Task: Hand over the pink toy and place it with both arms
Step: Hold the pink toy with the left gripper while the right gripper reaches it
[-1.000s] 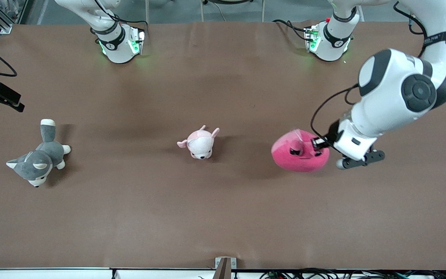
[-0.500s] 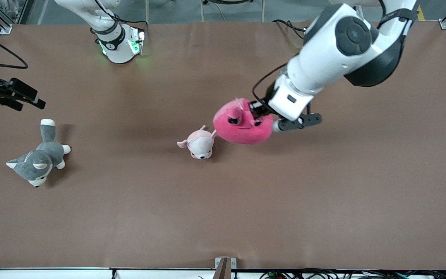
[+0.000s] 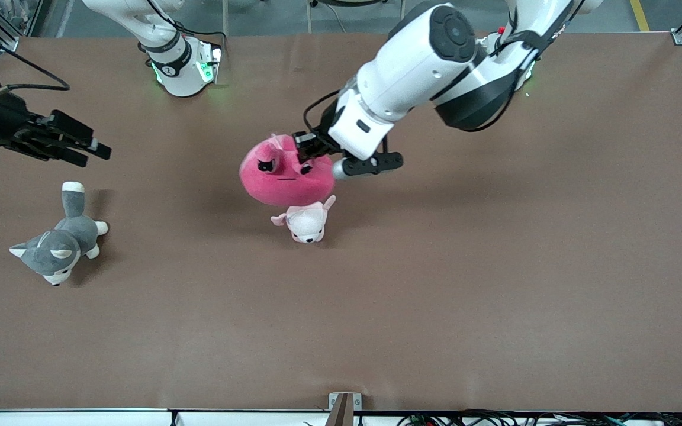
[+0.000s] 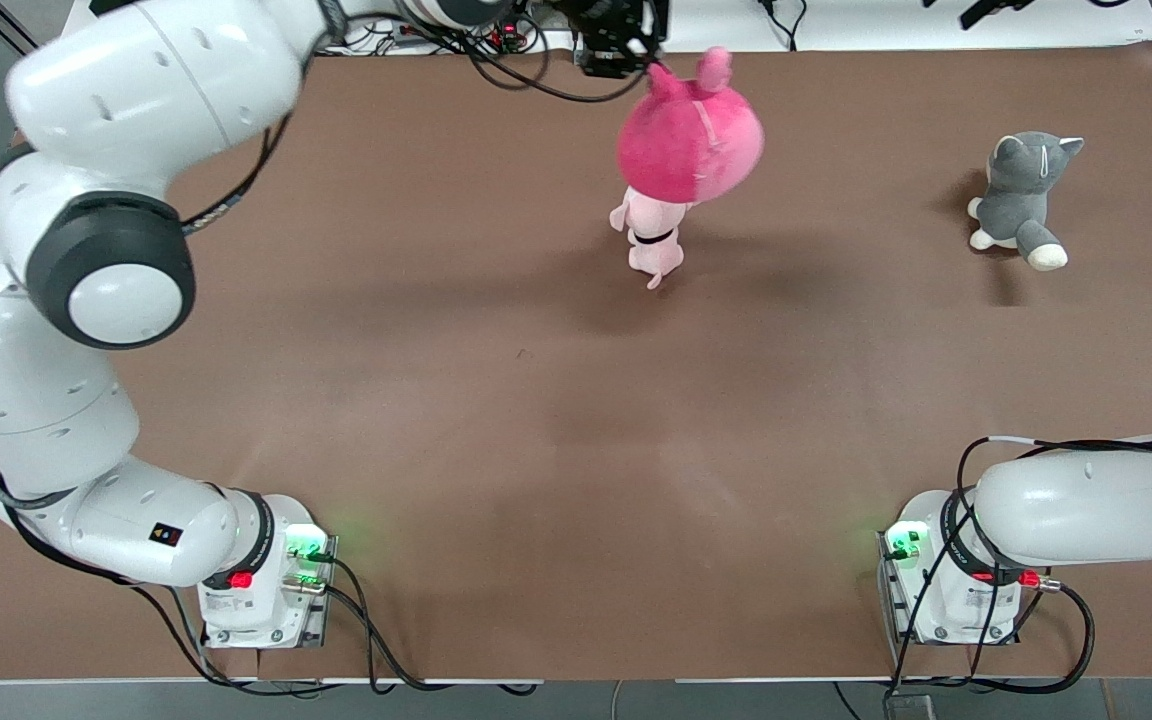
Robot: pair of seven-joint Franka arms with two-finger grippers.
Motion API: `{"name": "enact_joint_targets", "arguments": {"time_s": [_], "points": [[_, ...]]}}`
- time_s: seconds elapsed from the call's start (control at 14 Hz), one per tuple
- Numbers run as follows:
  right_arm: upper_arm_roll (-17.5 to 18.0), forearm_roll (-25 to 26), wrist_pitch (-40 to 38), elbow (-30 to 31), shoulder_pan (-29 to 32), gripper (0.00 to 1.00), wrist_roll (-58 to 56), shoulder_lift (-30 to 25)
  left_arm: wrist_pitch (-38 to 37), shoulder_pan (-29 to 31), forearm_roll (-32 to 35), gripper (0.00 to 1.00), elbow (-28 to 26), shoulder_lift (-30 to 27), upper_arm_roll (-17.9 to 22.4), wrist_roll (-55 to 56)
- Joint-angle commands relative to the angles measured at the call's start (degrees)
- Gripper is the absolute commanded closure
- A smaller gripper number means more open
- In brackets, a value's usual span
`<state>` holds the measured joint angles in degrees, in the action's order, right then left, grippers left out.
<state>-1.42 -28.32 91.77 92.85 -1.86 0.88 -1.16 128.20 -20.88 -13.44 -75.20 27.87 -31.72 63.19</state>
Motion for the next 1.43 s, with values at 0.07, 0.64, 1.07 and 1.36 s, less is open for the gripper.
{"name": "enact_joint_targets", "arguments": {"time_s": [0.07, 0.64, 1.07, 1.36], "points": [[-0.3, -2.3, 0.7, 0.6, -2.6, 0.28, 1.9, 0.8, 9.1, -4.8, -0.9, 1.00, 4.8, 5.8, 0.3, 5.5], [-0.4, -3.0, 0.4, 0.7, -8.8, 0.28, 5.2, 4.9, 10.7, -5.6, -0.9, 1.00, 5.2, 6.6, 0.2, 7.4], [-0.3, -5.9, 0.7, 0.7, -10.0, 0.28, 7.9, 5.0, 10.7, -5.0, -0.9, 1.00, 5.2, 6.0, 0.1, 7.2], [-0.3, -8.8, 0.6, 0.7, -10.5, 0.28, 8.2, 5.7, 10.7, -4.9, -0.9, 1.00, 5.1, 5.6, 0.2, 7.4]]}}
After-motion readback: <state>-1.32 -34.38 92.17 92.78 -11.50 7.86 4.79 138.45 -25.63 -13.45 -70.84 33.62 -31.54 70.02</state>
